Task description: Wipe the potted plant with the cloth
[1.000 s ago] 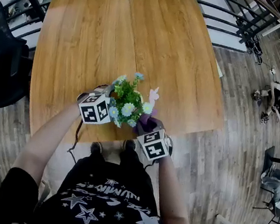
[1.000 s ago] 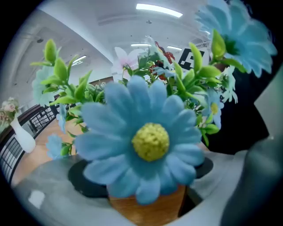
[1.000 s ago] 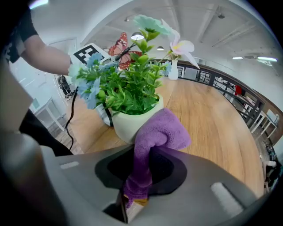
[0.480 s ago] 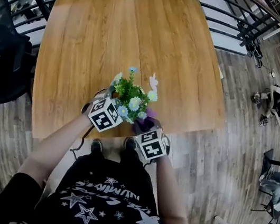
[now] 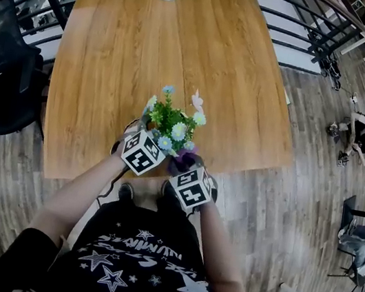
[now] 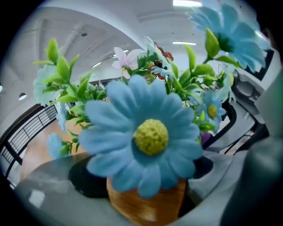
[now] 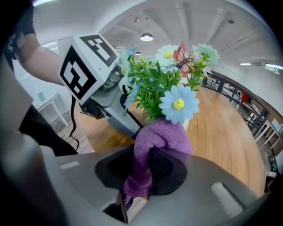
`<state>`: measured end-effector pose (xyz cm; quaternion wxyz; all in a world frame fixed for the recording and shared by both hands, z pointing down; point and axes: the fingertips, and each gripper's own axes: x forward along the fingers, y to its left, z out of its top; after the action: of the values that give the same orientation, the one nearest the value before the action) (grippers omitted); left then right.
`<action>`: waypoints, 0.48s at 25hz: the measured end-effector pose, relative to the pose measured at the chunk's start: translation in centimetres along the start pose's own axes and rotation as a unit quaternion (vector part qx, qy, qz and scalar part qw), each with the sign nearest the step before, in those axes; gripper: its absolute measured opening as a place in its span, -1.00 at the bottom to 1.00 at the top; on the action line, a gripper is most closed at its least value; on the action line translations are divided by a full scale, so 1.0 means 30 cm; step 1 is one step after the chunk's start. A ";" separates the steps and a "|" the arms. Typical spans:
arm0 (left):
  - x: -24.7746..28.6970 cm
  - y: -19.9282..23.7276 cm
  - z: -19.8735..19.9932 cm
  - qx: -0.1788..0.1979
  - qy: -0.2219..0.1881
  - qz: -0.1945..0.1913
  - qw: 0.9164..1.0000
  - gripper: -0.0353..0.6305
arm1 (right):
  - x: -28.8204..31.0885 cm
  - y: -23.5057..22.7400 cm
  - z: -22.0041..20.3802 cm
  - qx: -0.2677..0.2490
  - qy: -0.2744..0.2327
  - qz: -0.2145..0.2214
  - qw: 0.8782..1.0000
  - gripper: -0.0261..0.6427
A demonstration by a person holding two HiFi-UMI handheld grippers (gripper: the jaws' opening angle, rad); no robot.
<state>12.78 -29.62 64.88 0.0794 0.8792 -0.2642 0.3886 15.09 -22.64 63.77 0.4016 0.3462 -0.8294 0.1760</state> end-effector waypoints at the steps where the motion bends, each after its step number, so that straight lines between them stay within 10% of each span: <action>1: -0.003 -0.005 -0.001 0.004 0.002 0.001 1.000 0.64 | -0.003 -0.005 -0.003 0.002 0.001 -0.003 1.000 -0.67; 12: -0.071 -0.114 -0.039 0.008 0.004 -0.027 1.000 0.50 | -0.026 -0.154 -0.026 0.061 0.004 -0.078 0.995 -0.67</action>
<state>12.66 -25.46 64.36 0.0834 0.8848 -0.2370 0.3924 19.15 -25.10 63.69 0.3954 0.4326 -0.7864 0.1954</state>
